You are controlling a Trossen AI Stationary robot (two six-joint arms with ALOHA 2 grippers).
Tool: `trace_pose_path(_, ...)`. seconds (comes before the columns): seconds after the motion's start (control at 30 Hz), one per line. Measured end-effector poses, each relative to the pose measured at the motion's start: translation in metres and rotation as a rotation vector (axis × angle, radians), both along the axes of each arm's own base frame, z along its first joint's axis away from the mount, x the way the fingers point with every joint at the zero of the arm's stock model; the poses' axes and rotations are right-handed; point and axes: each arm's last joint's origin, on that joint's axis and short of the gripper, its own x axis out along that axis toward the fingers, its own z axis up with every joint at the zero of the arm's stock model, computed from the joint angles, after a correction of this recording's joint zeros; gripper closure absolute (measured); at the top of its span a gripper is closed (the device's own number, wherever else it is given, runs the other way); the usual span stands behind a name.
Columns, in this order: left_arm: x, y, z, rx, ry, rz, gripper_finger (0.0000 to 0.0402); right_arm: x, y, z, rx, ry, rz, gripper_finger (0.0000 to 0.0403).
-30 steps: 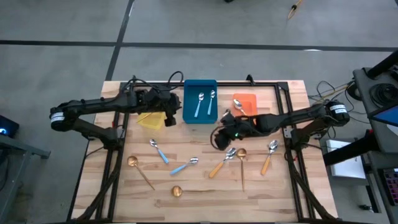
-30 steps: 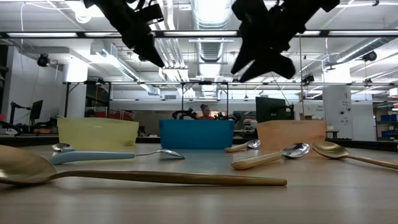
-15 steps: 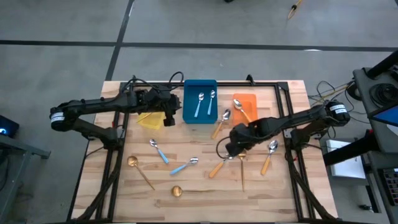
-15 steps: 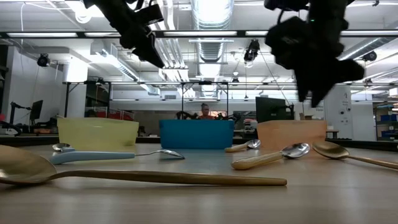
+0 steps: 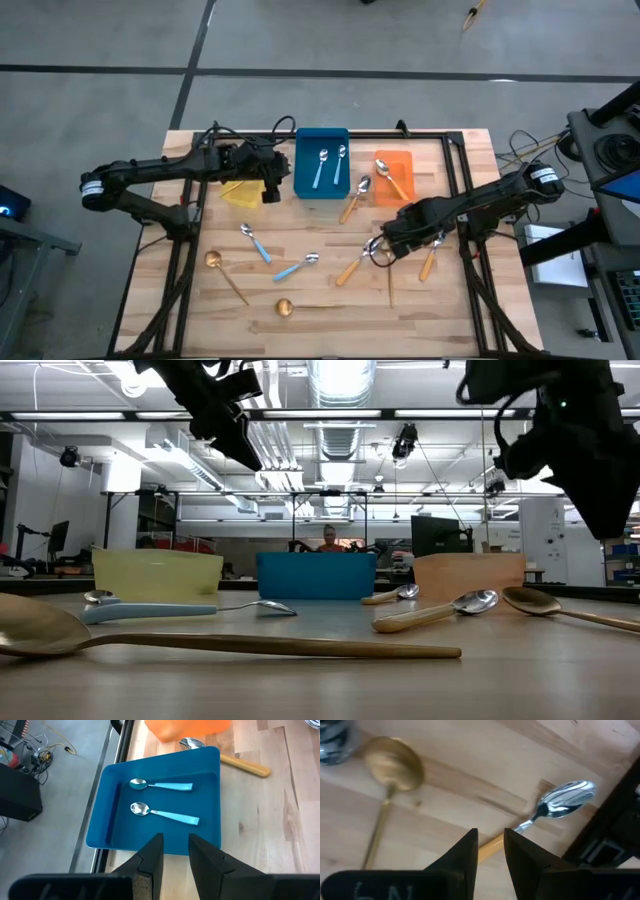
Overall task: Sort silverware by color (type)
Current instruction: Put the yellow spoon into the orange bin
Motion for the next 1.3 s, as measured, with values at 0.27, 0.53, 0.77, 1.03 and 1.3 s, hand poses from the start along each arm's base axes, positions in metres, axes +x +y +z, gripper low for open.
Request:
trace_pose_path(0.27,0.0,0.001,0.0,0.0,0.001,0.004,0.0329,-0.029,-0.005,-0.021,0.013,0.052,-0.042,0.0353)
trace_pose_path(0.53,-0.001,0.002,0.0,0.001,0.0,0.007,0.0329,-0.064,-0.013,-0.028,0.026,-0.042,-0.174,0.0358)
trace_pose_path(0.77,0.001,0.004,0.002,0.031,-0.017,-0.008,0.0329,-0.071,-0.015,-0.024,0.006,-0.104,-0.229,0.0359)
trace_pose_path(1.03,0.001,0.006,0.001,0.028,-0.024,0.002,0.0329,-0.061,-0.011,-0.021,0.096,-0.127,-0.392,0.0359)
trace_pose_path(1.3,-0.002,0.006,-0.009,0.031,0.019,-0.006,0.0329,-0.052,-0.005,-0.034,0.184,0.012,-0.482,0.032)
